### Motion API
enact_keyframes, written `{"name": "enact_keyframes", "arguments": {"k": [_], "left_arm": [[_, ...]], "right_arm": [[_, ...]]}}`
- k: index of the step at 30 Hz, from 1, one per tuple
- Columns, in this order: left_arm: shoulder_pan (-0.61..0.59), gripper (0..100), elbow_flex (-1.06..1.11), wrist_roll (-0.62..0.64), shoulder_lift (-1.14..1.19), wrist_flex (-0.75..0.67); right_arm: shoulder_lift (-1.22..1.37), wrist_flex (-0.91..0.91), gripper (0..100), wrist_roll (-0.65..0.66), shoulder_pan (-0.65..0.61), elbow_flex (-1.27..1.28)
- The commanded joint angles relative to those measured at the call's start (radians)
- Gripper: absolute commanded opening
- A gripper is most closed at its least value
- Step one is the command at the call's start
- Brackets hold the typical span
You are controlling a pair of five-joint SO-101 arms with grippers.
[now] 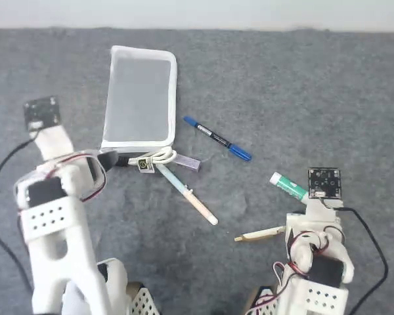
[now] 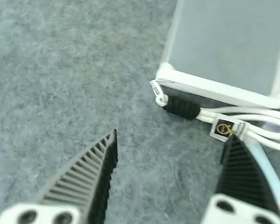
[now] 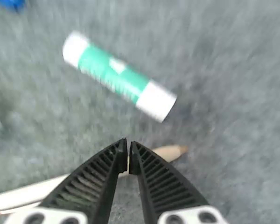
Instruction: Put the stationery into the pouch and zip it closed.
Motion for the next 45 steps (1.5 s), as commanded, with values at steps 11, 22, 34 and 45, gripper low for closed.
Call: {"name": "enact_keyframes", "arguments": {"k": [11,22,34,45], "left_arm": [[-0.003,33,0.202,0.084,-0.066,-0.190],[-0.003,33,0.203,0.084,-0.063,-0.190],[-0.003,33,0.217,0.084,-0.069,-0.196],[-0.003,33,0.219,0.083,-0.069,-0.196]], "right_arm": [[0.056,-0.070,0.6,-0.232,-0.351,-0.465],[0.680,-0.133,0.6,-0.308,-0.664,-0.899],[1.156,-0.269,27.0,-0.560,-0.871,-1.083],[1.635,-0.401,27.0,-0.683,-0.963,-1.280]]}}
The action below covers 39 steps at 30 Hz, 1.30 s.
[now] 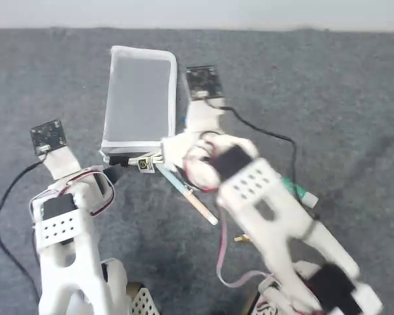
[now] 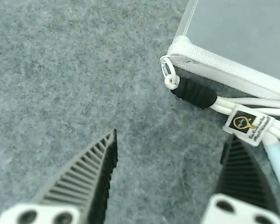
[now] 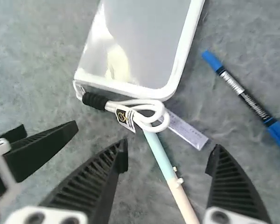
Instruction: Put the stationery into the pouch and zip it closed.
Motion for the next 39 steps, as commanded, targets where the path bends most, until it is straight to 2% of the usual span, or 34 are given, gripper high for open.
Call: {"name": "enact_keyframes", "arguments": {"k": [1,10,19,25,28,35,39], "left_arm": [[-0.003,33,-0.010,0.009,-0.041,-0.026],[-0.003,33,-0.008,0.005,-0.035,-0.026],[-0.003,33,0.010,0.005,-0.043,-0.054],[-0.003,33,0.015,0.005,-0.043,-0.060],[-0.003,33,0.015,0.006,-0.043,-0.060],[-0.025,33,0.013,0.009,-0.043,-0.060],[-0.044,33,0.012,0.009,-0.043,-0.060]], "right_arm": [[0.105,-0.077,27.0,-0.029,-0.024,-0.068],[0.282,-0.231,27.0,-0.100,-0.047,-0.068],[0.433,-0.367,24.6,-0.092,-0.056,-0.069],[0.406,-0.366,0.2,-0.038,-0.031,-0.069],[0.352,-0.311,1.0,0.005,-0.013,-0.060],[0.182,-0.168,0.6,0.017,0.007,0.006],[0.087,-0.162,0.6,0.114,0.007,0.084]]}}
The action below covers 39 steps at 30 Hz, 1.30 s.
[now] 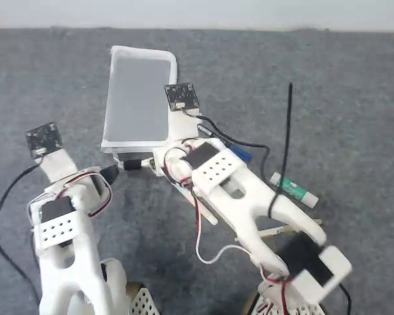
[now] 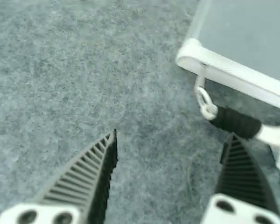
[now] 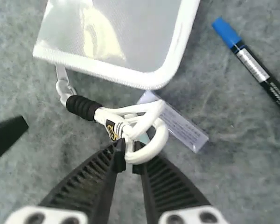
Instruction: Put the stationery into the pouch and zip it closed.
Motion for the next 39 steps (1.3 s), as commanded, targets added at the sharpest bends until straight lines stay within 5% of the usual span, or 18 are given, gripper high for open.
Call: {"name": "enact_keyframes", "arguments": {"k": [1,9,22,39], "left_arm": [[-0.009,33,-0.013,0.009,-0.038,-0.026],[-0.011,33,-0.015,0.009,-0.038,-0.026],[-0.011,33,-0.015,0.011,-0.038,-0.026],[-0.011,33,-0.015,0.011,-0.038,-0.026]], "right_arm": [[-0.140,0.010,0.6,0.072,0.015,0.031],[-0.298,0.012,0.6,0.106,0.127,0.137],[-0.499,0.102,0.6,0.583,0.231,0.253],[-0.806,0.372,0.6,0.597,0.225,0.198]]}}
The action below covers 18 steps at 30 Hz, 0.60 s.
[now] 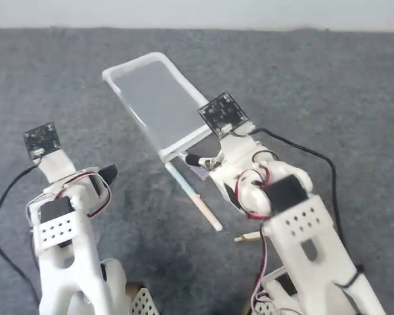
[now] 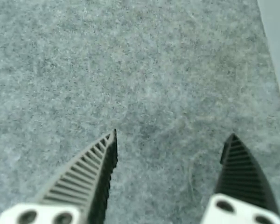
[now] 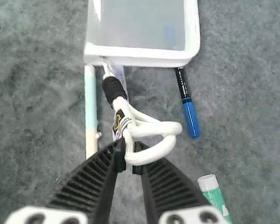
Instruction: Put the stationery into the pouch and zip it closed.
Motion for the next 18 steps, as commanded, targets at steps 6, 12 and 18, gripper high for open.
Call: {"name": "enact_keyframes", "arguments": {"k": [6,12,18], "left_arm": [[-0.005,33,-0.022,0.011,-0.038,-0.026],[-0.006,33,-0.024,0.011,-0.038,-0.026],[-0.006,33,-0.024,0.011,-0.038,-0.026]], "right_arm": [[-0.176,-0.042,0.6,0.008,-0.008,-0.083],[-0.245,-0.061,0.6,0.011,-0.139,-0.083],[-0.364,0.024,0.6,0.009,-0.191,-0.080]]}}
